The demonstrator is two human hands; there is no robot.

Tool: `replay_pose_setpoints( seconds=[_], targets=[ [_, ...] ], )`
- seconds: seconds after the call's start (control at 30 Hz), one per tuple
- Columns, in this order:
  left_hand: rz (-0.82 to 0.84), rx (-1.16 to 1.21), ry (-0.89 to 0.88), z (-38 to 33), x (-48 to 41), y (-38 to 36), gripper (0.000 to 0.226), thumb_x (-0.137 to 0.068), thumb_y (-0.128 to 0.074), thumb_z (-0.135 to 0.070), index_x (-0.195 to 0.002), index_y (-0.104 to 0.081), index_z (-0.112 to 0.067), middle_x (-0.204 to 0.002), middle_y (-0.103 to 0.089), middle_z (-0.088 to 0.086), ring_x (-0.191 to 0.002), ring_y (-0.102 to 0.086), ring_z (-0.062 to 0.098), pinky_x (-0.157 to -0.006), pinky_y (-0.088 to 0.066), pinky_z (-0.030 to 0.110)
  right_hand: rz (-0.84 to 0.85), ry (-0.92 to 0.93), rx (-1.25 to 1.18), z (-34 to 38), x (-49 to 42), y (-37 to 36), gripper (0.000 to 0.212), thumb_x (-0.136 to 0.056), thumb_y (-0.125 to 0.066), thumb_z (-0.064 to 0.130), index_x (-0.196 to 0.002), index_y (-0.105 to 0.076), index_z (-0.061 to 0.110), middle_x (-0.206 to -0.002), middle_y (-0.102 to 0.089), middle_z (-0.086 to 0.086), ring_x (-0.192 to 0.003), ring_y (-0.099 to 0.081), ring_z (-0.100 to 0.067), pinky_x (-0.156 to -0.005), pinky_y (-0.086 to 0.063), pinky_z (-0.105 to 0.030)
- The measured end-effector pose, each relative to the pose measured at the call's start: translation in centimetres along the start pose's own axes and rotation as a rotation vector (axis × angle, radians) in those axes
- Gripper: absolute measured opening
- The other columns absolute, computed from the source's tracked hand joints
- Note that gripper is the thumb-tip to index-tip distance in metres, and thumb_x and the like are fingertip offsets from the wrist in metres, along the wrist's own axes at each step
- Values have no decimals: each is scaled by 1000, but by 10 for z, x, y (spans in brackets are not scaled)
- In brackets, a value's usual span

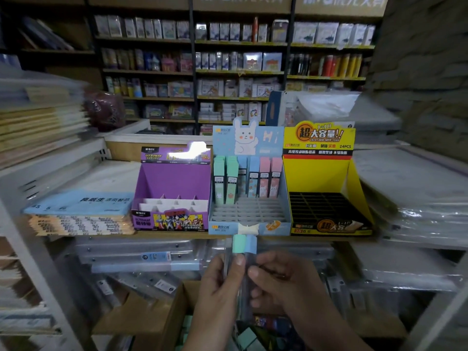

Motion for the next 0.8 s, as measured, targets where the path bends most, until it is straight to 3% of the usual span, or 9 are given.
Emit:
replay_pose_setpoints(
  seconds=[0.1, 0.23, 0.4, 0.53, 0.63, 0.7, 0.8],
  targets=[
    [6, -60, -71, -14, -7, -8, 23, -80, -66, -46, -94, -76, -31, -87, -76, 10, -80, -72, 21, -70, -56, 35, 31, -12, -40, 22, -4, -1, 17, -92, -70, 16, -78, -77, 9, -72, -68, -15, -61, -68, -25, -59, -60, -35],
    [50, -138, -154, -32, -14, -20, 22, -77, -67, -47, -93, -75, -34, -81, -75, 5, -76, -72, 15, -64, -55, 24, 86, 10, 26, 52, -11, 1, 34, -90, -72, 34, -85, -72, 0, -72, -63, -19, -61, -66, -27, -60, -60, -38],
    [85, -166, -202, -45, -22, -24, 22, -83, -66, -47, -98, -75, -33, -85, -74, 5, -81, -73, 20, -70, -59, 34, 166, 21, 101, 73, -23, 0, 31, -91, -72, 32, -84, -71, 1, -74, -64, -18, -63, -66, -25, -60, -58, -36],
    [102, -158, -195, -55, -31, -21, 26, -88, -61, -46, -104, -75, -31, -97, -78, 0, -89, -75, 15, -70, -58, 22, 226, 73, 194, 86, -36, 2, 30, -96, -65, 27, -89, -71, -1, -76, -70, -16, -66, -66, -29, -61, -57, -37],
    [102, -143, -174, -63, -38, -18, 33, -90, -60, -47, -105, -71, -19, -85, -77, 3, -75, -73, 17, -63, -57, 26, 165, 153, 335, 97, -49, 5, 26, -99, -55, 12, -90, -65, -10, -79, -71, -24, -65, -67, -29, -64, -59, -41],
    [96, -108, -157, -67, -42, -16, 41, -89, -61, -47, -104, -65, -9, -67, -67, 9, -59, -63, 19, -54, -53, 30, 108, 210, 414, 108, -60, 9, 19, -97, -54, 5, -87, -64, -7, -76, -71, -23, -63, -68, -33, -62, -61, -42],
    [61, -97, -138, -68, -51, -10, 39, -92, -62, -44, -98, -61, -5, -60, -63, 12, -50, -60, 19, -44, -46, 30, 39, 260, 430, 127, -77, 16, 11, -97, -55, 3, -91, -59, -4, -83, -70, -32, -72, -70, -46, -55, -60, -38]
  ],
)
Point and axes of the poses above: each hand's wrist, its own x-axis away from the middle knuckle, its own y-axis out of the back of the hand, z = x × y, the point moved 5 cm from there along -x, towards the middle knuckle
